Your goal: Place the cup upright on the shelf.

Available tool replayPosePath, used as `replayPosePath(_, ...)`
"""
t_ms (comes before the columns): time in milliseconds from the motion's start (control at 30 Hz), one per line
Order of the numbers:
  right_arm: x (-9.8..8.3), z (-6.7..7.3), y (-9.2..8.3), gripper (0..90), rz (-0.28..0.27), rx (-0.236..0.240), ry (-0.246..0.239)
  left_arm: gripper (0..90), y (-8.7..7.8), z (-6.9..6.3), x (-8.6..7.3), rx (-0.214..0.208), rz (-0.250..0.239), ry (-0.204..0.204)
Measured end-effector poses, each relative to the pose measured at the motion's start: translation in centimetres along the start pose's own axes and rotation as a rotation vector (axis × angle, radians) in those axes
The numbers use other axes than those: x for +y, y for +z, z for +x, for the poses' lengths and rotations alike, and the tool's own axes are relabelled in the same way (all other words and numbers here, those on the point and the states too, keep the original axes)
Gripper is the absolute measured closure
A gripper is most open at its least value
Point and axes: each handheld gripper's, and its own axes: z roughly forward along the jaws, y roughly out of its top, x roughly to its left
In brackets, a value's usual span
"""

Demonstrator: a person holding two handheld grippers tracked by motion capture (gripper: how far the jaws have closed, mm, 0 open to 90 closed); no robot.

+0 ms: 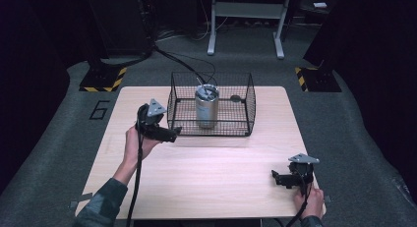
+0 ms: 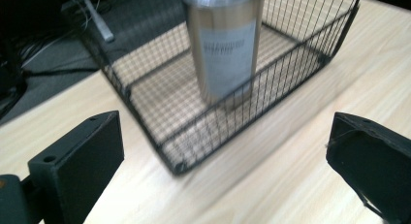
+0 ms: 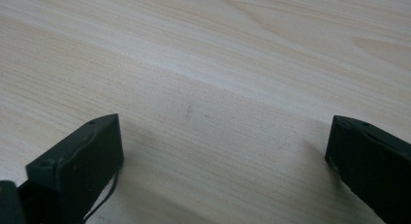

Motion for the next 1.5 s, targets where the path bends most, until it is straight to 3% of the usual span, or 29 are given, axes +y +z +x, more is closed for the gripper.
replayPosePath(400,0.0,0.1,0.0,0.0,-0.003,0.000,0.009,0.1,-2.7,0.7,-6.5,0.039,0.035,-0.063)
replayPosePath(500,0.0,0.1,0.0,0.0,-0.004,-0.001,0.007,0.1,-3.1,0.8,-8.4,0.045,0.029,-0.110)
replayPosePath(667,0.0,0.0,0.0,0.0,-0.001,-0.002,-0.001,0.1,-3.6,1.1,-12.2,0.055,0.070,-0.173)
replayPosePath(833,0.0,0.0,0.0,0.0,-0.001,-0.002,-0.001,0.1,-3.9,1.4,-15.4,0.080,0.089,-0.251)
replayPosePath(967,0.0,0.0,0.0,0.0,-0.001,-0.002,-0.001,0.1,-3.8,1.5,-17.3,0.090,0.114,-0.288)
replayPosePath(1167,0.0,0.0,0.0,0.0,0.001,-0.001,0.001,0.1,-3.2,1.8,-20.1,0.119,0.156,-0.319)
replayPosePath(1267,0.0,0.0,0.0,0.0,-0.003,0.000,0.008,0.0,-2.8,2.0,-21.1,0.143,0.149,-0.324)
replayPosePath(1500,0.0,0.0,0.0,0.0,-0.003,0.000,0.008,0.0,-1.8,2.1,-22.2,0.169,0.154,-0.316)
